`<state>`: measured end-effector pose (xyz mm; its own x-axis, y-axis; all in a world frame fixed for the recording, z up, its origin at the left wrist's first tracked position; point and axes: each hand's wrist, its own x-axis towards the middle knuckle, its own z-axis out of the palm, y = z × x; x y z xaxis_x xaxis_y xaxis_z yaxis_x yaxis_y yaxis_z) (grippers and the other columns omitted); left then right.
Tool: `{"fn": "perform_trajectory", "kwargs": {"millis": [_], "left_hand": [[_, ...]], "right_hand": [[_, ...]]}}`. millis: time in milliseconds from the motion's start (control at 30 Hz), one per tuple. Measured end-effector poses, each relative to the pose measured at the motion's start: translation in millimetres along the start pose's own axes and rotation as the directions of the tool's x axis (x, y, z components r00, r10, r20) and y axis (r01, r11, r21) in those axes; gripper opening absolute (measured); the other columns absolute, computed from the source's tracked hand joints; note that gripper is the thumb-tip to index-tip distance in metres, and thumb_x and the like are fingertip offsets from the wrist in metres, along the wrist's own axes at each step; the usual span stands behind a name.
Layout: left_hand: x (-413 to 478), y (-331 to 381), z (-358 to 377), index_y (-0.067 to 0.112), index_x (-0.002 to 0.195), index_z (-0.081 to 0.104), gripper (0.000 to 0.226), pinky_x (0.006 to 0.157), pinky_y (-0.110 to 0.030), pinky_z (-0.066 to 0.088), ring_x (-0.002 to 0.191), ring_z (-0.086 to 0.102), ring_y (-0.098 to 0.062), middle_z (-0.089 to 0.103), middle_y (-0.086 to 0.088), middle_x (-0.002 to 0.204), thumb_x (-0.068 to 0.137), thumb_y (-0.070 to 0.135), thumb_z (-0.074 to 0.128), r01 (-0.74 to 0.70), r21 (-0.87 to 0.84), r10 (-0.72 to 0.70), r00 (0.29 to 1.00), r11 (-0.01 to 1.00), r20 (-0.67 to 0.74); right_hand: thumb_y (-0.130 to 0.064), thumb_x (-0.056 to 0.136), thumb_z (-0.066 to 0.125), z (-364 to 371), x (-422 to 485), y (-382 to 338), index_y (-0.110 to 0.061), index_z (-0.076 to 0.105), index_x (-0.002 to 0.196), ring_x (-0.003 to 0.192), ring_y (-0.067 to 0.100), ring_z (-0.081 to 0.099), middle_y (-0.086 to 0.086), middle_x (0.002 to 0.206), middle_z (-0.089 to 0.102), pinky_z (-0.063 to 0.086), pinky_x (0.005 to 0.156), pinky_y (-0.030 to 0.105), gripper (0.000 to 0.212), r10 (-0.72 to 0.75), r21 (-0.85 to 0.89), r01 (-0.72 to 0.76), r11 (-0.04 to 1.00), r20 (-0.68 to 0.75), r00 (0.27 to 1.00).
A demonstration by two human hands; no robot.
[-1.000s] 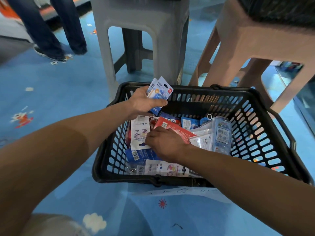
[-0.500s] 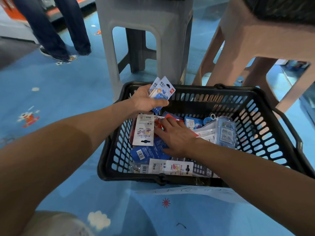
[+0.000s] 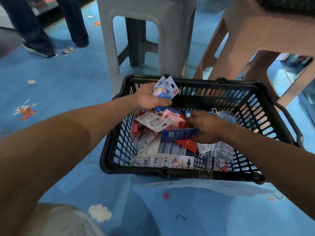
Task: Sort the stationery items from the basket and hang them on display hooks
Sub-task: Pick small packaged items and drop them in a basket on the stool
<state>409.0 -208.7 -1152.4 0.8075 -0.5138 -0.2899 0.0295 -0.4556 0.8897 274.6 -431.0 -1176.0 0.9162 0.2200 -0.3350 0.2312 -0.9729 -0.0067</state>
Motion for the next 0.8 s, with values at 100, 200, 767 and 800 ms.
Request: {"fn": "perform_trajectory", "kwargs": {"millis": [100,200,767,800], "left_hand": [[-1.0,0.1,5.1,0.019,0.112,0.066,0.04,0.075,-0.041,0.066,0.086,0.078,-0.017,0.079,-0.002,0.101,0.08,0.021,0.09,0.021,-0.017,-0.02,0.999,1.0,0.05],[-1.7,2.0,5.6,0.019,0.119,0.064,0.047,0.077,-0.04,0.065,0.089,0.078,-0.017,0.078,-0.002,0.105,0.08,0.023,0.09,0.019,-0.007,-0.019,0.998,1.0,0.063],[4.5,-12.0,-1.3,0.021,0.11,0.062,0.046,0.064,-0.034,0.063,0.083,0.077,-0.018,0.077,0.0,0.096,0.076,0.027,0.092,0.097,0.085,-0.092,0.994,0.992,-0.056],[4.3,-12.4,-2.3,0.021,0.109,0.063,0.045,0.058,-0.03,0.061,0.079,0.077,-0.016,0.077,0.0,0.094,0.076,0.026,0.092,0.099,0.086,-0.094,0.994,0.991,-0.062]], "right_hand": [[-0.043,0.088,0.069,7.1,-8.0,6.8,-0.022,0.036,0.128,0.107,0.028,0.056,0.007,0.121,0.056,0.046,0.083,0.039,0.056,-0.067,-0.097,0.051,0.994,-0.168,0.984],[-0.038,0.09,0.069,11.1,-10.7,10.3,-0.024,0.023,0.141,0.12,0.028,0.046,0.008,0.137,0.046,0.044,0.091,0.044,0.07,-0.033,-0.284,-0.023,0.959,-0.191,0.981],[-0.026,0.083,0.077,-2.5,23.8,-69.3,-0.025,0.029,0.154,0.136,0.03,0.036,0.006,0.151,0.037,0.043,0.103,0.045,0.086,-0.208,-0.186,0.191,0.964,-0.078,0.975],[-0.026,0.084,0.077,2.4,27.2,-77.6,-0.028,0.023,0.157,0.14,0.031,0.032,0.006,0.156,0.032,0.041,0.107,0.046,0.091,-0.266,-0.202,0.248,0.947,-0.068,0.961]]}}
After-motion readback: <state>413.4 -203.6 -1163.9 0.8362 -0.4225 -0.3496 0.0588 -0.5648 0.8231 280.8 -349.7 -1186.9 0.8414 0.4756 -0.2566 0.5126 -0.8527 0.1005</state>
